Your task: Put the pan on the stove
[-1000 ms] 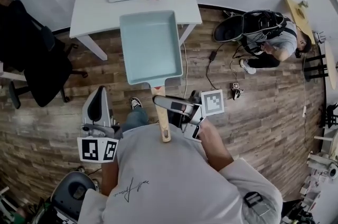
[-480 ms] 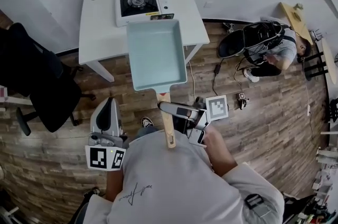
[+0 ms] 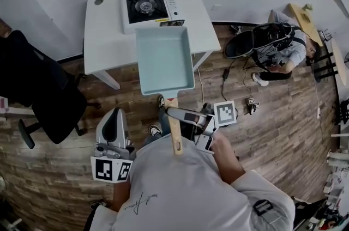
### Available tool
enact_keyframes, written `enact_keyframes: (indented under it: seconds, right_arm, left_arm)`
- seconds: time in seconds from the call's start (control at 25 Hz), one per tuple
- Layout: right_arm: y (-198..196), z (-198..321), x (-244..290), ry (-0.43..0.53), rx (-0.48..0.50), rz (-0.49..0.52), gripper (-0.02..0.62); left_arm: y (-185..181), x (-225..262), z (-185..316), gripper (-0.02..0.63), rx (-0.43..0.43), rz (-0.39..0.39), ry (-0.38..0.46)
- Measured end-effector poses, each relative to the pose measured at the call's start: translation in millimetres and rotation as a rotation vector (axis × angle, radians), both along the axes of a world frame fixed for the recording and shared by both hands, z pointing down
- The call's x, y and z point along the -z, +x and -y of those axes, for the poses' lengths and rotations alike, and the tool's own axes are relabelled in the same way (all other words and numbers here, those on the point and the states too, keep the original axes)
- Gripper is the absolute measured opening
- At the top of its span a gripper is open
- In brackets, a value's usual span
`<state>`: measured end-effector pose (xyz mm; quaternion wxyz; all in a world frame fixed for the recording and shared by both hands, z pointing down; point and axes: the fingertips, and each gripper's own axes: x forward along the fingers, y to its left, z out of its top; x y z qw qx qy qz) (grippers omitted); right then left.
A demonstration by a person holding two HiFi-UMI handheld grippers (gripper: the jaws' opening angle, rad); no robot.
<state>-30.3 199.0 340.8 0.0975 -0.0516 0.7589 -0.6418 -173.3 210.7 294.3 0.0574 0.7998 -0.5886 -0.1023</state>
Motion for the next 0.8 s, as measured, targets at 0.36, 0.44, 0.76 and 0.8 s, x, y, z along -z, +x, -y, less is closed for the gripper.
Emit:
enact_keyframes:
  seconds: [0.36, 0.44, 0.76, 0.8]
  right_arm:
    - [-8, 55, -4, 0.013, 0.012, 0.005, 0.140]
    - [-10, 74, -3, 0.019, 0.013, 0.010, 0.140]
    - [-18, 158, -4, 0.027, 0.016, 0.012, 0.142]
    - [-17, 167, -3, 0.027, 0.016, 0.013, 0.143]
  left_arm:
    - [-5, 0, 57, 0.054, 0.004, 0.006, 0.010]
    - [-2, 3, 76, 0.054, 0.002, 0.004, 0.011]
    - [23, 9, 162, 0.054, -0.079, 0.072, 0.021]
    - [22, 10, 172, 0.054, -0.075, 0.064, 0.017]
